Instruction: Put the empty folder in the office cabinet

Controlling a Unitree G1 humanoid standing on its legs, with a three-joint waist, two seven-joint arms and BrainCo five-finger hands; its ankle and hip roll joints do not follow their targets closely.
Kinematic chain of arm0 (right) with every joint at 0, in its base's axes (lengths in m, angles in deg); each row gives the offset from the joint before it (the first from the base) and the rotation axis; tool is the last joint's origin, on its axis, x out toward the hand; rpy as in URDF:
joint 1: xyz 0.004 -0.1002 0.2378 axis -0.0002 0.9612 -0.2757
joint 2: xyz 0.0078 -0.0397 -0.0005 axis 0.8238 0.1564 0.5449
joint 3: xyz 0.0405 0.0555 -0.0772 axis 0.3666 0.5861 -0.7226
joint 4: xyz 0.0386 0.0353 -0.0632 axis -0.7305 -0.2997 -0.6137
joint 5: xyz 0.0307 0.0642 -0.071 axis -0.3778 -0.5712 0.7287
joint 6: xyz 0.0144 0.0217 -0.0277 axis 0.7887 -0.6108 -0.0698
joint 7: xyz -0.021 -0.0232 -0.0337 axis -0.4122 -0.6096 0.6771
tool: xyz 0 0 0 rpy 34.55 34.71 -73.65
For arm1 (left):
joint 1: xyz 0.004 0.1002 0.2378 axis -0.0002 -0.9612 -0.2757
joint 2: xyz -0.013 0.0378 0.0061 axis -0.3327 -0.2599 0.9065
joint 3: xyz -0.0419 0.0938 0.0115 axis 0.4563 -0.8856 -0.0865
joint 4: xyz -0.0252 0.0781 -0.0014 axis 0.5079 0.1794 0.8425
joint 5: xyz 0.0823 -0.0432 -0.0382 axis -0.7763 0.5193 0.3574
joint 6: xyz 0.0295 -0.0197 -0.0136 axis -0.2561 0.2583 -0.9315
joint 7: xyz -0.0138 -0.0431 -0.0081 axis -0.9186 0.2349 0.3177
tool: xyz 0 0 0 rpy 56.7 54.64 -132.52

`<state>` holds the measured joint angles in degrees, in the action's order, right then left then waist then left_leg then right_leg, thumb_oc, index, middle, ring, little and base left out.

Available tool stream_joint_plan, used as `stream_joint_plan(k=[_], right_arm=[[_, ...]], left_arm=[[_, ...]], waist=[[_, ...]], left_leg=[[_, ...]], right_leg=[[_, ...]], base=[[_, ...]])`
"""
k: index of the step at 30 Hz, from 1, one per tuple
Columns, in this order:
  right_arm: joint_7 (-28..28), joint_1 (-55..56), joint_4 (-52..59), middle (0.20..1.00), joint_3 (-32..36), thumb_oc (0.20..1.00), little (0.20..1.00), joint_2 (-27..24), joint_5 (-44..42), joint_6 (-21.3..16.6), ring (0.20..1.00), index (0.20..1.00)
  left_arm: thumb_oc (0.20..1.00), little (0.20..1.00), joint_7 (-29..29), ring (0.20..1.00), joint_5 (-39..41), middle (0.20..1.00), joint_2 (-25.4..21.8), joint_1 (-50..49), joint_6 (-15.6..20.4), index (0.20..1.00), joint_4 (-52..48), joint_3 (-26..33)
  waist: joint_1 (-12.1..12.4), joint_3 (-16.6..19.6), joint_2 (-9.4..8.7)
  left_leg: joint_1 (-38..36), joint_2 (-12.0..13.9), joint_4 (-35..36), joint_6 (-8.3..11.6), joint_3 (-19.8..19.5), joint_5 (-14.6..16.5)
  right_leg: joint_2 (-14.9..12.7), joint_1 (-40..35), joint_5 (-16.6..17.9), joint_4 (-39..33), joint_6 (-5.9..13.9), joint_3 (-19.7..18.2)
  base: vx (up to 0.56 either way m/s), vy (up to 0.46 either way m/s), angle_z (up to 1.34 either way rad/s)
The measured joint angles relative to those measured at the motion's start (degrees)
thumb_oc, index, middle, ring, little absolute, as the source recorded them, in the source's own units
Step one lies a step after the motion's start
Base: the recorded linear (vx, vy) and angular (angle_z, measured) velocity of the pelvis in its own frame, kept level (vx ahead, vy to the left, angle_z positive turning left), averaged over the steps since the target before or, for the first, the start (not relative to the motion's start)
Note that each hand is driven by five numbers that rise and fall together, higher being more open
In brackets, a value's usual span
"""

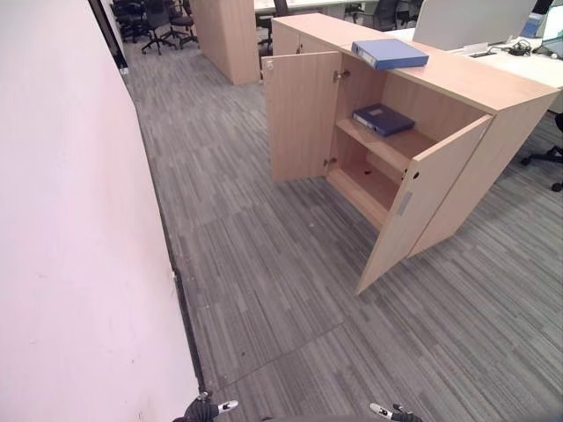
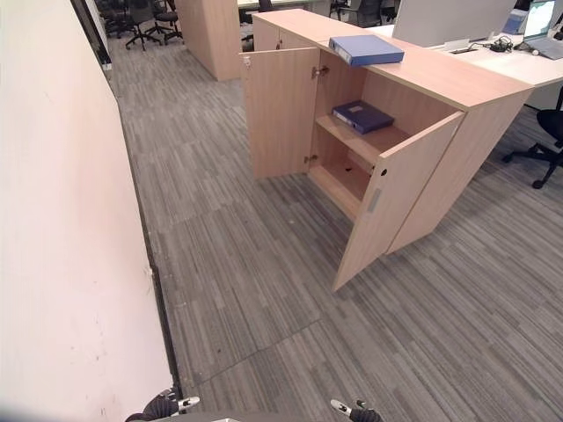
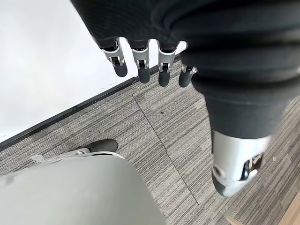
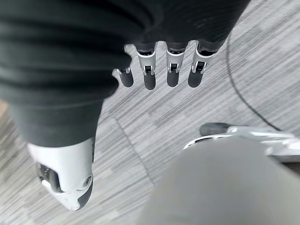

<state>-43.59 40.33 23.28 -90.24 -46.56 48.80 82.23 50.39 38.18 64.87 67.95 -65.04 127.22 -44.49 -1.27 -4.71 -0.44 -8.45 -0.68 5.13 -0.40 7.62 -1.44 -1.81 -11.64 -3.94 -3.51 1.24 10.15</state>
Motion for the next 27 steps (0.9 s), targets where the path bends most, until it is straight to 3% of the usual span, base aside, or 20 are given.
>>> stream_joint_plan(k=[27], right_arm=[[0.1,-0.5,-3.9,1.000,0.2,1.000,1.000,-0.3,1.6,0.0,1.000,1.000]], left_arm=[[1.000,1.000,-0.2,1.000,0.1,1.000,0.0,0.0,0.0,1.000,0.1,0.0]], waist=[[0.0,0.0,0.05]], left_leg=[[0.2,0.0,0.0,0.03,-0.5,0.0]], right_leg=[[0.1,-0.3,0.0,-0.1,-0.03,0.2]], base=[[0.00,-0.014,0.01]])
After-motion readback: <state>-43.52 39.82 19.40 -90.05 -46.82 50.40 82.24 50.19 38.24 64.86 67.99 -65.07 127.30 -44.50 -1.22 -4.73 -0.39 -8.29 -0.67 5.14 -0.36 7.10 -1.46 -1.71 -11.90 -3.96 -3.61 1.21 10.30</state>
